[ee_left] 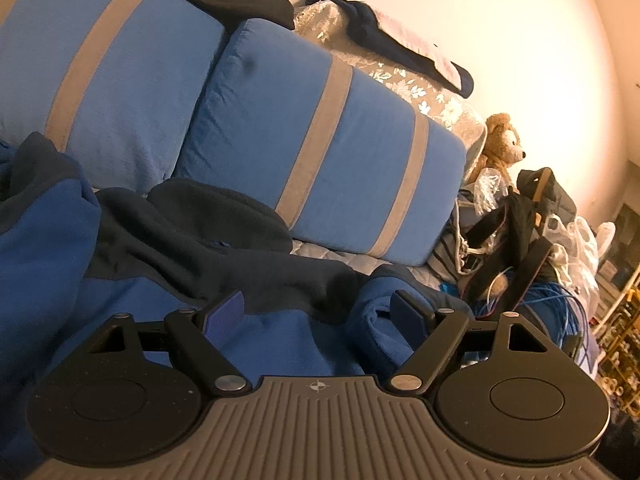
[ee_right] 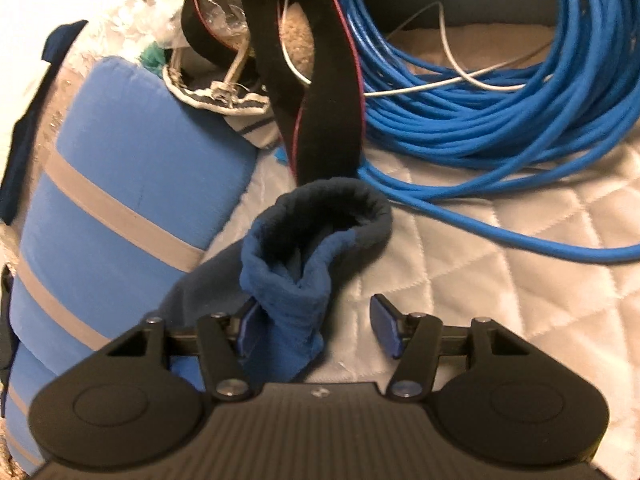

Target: Fold clothes

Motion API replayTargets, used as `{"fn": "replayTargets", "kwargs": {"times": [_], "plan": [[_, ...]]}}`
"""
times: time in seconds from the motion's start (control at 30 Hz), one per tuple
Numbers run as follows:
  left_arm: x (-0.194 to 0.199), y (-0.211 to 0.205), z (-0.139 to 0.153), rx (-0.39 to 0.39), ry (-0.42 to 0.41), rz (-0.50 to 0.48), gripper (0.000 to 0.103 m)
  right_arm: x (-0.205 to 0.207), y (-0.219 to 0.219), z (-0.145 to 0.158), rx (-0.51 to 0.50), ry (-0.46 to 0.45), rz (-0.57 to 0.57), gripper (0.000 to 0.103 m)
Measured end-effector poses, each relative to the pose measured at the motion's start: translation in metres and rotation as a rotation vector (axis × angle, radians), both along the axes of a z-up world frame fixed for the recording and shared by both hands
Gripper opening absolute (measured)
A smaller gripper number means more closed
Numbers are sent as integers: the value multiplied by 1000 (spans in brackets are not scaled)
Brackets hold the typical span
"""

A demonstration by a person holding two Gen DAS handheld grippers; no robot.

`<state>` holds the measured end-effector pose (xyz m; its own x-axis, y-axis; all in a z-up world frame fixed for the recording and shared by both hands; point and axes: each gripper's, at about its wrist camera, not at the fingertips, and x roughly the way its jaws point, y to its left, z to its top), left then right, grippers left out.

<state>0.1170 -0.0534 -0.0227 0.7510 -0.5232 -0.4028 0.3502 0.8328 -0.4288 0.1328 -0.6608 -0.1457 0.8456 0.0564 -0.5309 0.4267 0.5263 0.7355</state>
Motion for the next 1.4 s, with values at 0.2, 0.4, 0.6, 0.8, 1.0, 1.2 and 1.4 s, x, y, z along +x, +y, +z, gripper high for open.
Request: {"fn": "replayTargets", "kwargs": {"times": [0.2,0.4,0.6,0.8,1.0,1.2,1.4], "plan": [[1,0,-1,-4,9,0,81,6,4,14,-41,-23,55,18],[1,0,-1,-3,9,-3,81,26,-1,69,-282,73,143,14],[1,1,-1,-8,11,2,81,43,-31,126,-525,275,151,12],[0,2,-1,-13,11,2,81,19,-79,157,-626,391,80,10],[0,2,0,-12,10,-1,81,-24,-118,173,-650,400,29,9],[-1,2,0,-11,9,2,81,-73,-134,180,-624,341,-39,9],[-2,2,1,-9,12,8,81,-102,-148,157,-524,336,-122,10]]}}
